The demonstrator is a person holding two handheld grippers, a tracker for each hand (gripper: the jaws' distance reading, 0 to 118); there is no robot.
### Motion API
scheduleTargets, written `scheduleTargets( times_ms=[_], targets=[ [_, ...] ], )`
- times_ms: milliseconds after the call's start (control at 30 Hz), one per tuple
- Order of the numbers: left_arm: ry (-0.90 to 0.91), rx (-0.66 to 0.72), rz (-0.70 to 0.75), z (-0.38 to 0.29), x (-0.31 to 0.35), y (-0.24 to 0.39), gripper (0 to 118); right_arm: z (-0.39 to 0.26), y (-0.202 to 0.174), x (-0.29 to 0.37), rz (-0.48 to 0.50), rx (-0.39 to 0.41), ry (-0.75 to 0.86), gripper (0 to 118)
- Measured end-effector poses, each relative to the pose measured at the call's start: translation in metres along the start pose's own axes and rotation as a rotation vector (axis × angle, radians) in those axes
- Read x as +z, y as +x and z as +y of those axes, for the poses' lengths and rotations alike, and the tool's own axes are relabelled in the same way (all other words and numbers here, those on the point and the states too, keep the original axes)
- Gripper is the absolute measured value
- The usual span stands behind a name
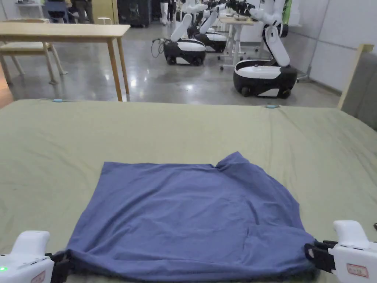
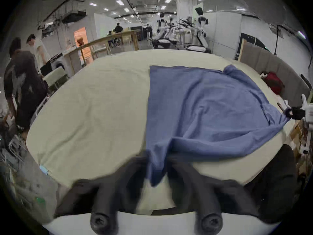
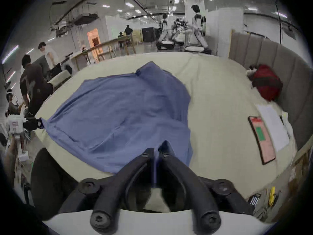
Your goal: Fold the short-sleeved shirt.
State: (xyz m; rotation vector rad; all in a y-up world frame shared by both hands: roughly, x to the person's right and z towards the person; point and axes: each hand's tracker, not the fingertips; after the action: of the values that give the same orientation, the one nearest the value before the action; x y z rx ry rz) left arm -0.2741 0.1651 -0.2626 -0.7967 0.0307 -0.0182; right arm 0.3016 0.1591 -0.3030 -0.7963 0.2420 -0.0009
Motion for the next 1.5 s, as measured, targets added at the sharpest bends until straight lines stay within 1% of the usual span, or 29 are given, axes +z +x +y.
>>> scheduleTargets(
  times_ms=[33, 67, 133, 200, 233, 300, 333, 367, 400, 433, 467, 500, 533, 567, 633, 767, 800, 833, 867, 900, 933, 967, 1000, 1133, 1233, 1300, 1333, 1433, 1500],
  targets=[
    [0.012, 0.002, 0.011, 0.001, 0.005, 0.001, 118, 0.001, -0.004, 0.007, -0.003, -0.002, 0.040, 83],
    [0.031, 0.002, 0.031, 0.003, 0.014, 0.006, 116, 0.005, -0.014, 0.019, -0.027, 0.008, 0.082, 98],
    [0.181, -0.007, 0.039, 0.001, 0.047, 0.021, 117, 0.013, -0.041, 0.043, -0.012, 0.054, 0.204, 100],
    [0.274, 0.009, -0.035, 0.001, 0.067, 0.039, 118, 0.016, -0.075, 0.061, -0.035, 0.076, 0.331, 100],
    [0.322, 0.022, -0.069, -0.002, 0.075, 0.049, 118, 0.015, -0.093, 0.066, -0.041, 0.074, 0.389, 101],
    [0.367, 0.034, -0.123, -0.007, 0.084, 0.076, 118, -0.001, -0.126, 0.066, -0.046, 0.010, 0.562, 101],
    [0.389, 0.036, -0.112, -0.016, 0.082, 0.088, 118, -0.013, -0.147, 0.063, -0.028, 0.018, 0.625, 100],
    [0.414, 0.044, -0.091, -0.023, 0.081, 0.094, 115, -0.021, -0.157, 0.059, -0.025, 0.026, 0.648, 96],
    [0.408, 0.040, -0.103, -0.031, 0.079, 0.102, 105, -0.029, -0.169, 0.052, -0.041, 0.024, 0.625, 78],
    [0.428, -0.001, -0.131, -0.038, 0.080, 0.108, 73, -0.036, -0.181, 0.048, -0.047, 0.029, 0.618, 43],
    [0.419, -0.037, -0.099, -0.040, 0.078, 0.114, 0, -0.040, -0.188, 0.044, -0.051, 0.038, 0.609, 0],
    [0.325, -0.124, -0.088, -0.044, 0.076, 0.119, 0, -0.045, -0.193, 0.044, -0.053, 0.052, 0.605, 0],
    [0.303, -0.129, -0.194, -0.042, 0.080, 0.112, 0, -0.046, -0.195, 0.044, 0.012, 0.100, 0.575, 0],
    [0.273, -0.112, -0.193, -0.042, 0.081, 0.107, 0, -0.045, -0.198, 0.042, 0.028, 0.124, 0.529, 0],
    [0.250, -0.102, -0.145, -0.046, 0.084, 0.093, 0, -0.047, -0.203, 0.041, -0.007, 0.158, 0.521, 0],
    [0.154, -0.012, -0.075, -0.060, 0.074, 0.039, 0, -0.047, -0.196, 0.040, 0.001, 0.141, 0.478, 0],
    [0.125, 0.021, -0.078, -0.063, 0.067, 0.023, 2, -0.048, -0.191, 0.038, 0.004, 0.133, 0.466, 0],
    [0.107, 0.048, -0.075, -0.066, 0.061, 0.011, 18, -0.050, -0.187, 0.034, 0.004, 0.124, 0.457, 0],
    [0.104, 0.051, -0.050, -0.067, 0.058, 0.006, 68, -0.054, -0.185, 0.032, 0.004, 0.123, 0.452, 0],
    [0.091, 0.035, -0.028, -0.067, 0.053, 0.001, 111, -0.056, -0.182, 0.028, 0.002, 0.120, 0.441, 0],
    [0.063, 0.031, -0.010, -0.068, 0.044, -0.007, 117, -0.057, -0.180, 0.023, -0.030, 0.115, 0.405, 0],
    [0.005, 0.018, 0.001, -0.070, 0.046, -0.011, 115, -0.057, -0.177, 0.021, -0.034, 0.110, 0.387, 0],
    [0.108, 0.021, -0.044, -0.064, 0.041, -0.020, 116, -0.059, -0.176, 0.020, -0.028, 0.095, 0.375, 0],
    [0.069, 0.037, -0.060, -0.052, 0.012, -0.026, 114, -0.057, -0.166, 0.020, -0.023, 0.035, 0.343, 0],
    [0.033, 0.021, -0.082, -0.042, -0.010, -0.023, 108, -0.052, -0.157, 0.020, -0.047, 0.019, 0.322, 0],
    [0.023, 0.028, -0.121, -0.037, -0.020, -0.023, 94, -0.050, -0.149, 0.024, -0.052, -0.003, 0.322, 0],
    [0.013, 0.036, -0.139, -0.039, -0.028, -0.031, 84, -0.047, -0.145, 0.027, -0.064, -0.020, 0.327, 0],
    [0.002, 0.040, -0.124, -0.038, -0.040, -0.032, 10, -0.041, -0.130, 0.038, -0.083, -0.054, 0.336, 0],
    [0.001, 0.045, -0.132, -0.028, -0.025, -0.008, 8, -0.036, -0.118, 0.045, -0.115, -0.066, 0.328, 0]
  ],
)
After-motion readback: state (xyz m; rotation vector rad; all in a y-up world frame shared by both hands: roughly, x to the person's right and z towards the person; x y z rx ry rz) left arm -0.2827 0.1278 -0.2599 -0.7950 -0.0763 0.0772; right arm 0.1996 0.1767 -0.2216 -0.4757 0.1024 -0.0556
